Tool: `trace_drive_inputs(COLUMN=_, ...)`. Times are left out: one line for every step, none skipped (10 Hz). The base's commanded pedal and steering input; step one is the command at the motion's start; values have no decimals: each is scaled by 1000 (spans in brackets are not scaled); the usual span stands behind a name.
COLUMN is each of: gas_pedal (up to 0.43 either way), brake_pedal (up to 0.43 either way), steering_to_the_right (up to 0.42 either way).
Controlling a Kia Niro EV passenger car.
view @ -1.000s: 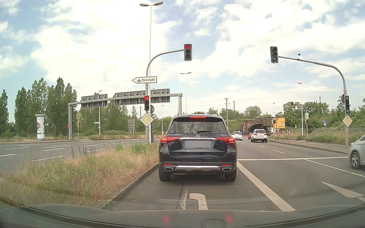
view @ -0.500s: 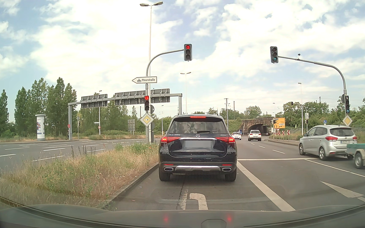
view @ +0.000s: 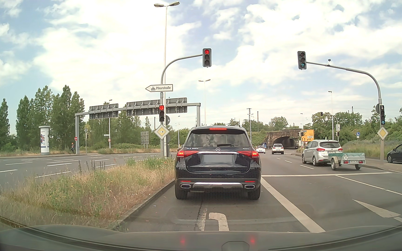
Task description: Follow the waypoints while adhering to traffic rules and regulations
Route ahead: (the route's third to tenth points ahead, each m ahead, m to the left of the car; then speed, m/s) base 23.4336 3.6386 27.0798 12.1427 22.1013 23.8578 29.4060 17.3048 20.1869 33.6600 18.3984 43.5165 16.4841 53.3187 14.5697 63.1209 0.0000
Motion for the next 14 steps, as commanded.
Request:
trace_drive_inputs(gas_pedal=0, brake_pedal=299, steering_to_the_right=4)
trace_drive_inputs(gas_pedal=0, brake_pedal=299, steering_to_the_right=4)
trace_drive_inputs(gas_pedal=0, brake_pedal=299, steering_to_the_right=4)
trace_drive_inputs(gas_pedal=0, brake_pedal=299, steering_to_the_right=4)
trace_drive_inputs(gas_pedal=0, brake_pedal=299, steering_to_the_right=4)
trace_drive_inputs(gas_pedal=0, brake_pedal=299, steering_to_the_right=4)
trace_drive_inputs(gas_pedal=0, brake_pedal=299, steering_to_the_right=4)
trace_drive_inputs(gas_pedal=0, brake_pedal=299, steering_to_the_right=4)
trace_drive_inputs(gas_pedal=0, brake_pedal=299, steering_to_the_right=4)
trace_drive_inputs(gas_pedal=0, brake_pedal=299, steering_to_the_right=4)
trace_drive_inputs(gas_pedal=0, brake_pedal=299, steering_to_the_right=4)
trace_drive_inputs(gas_pedal=0, brake_pedal=299, steering_to_the_right=4)
trace_drive_inputs(gas_pedal=0, brake_pedal=299, steering_to_the_right=4)
trace_drive_inputs(gas_pedal=0, brake_pedal=299, steering_to_the_right=4)
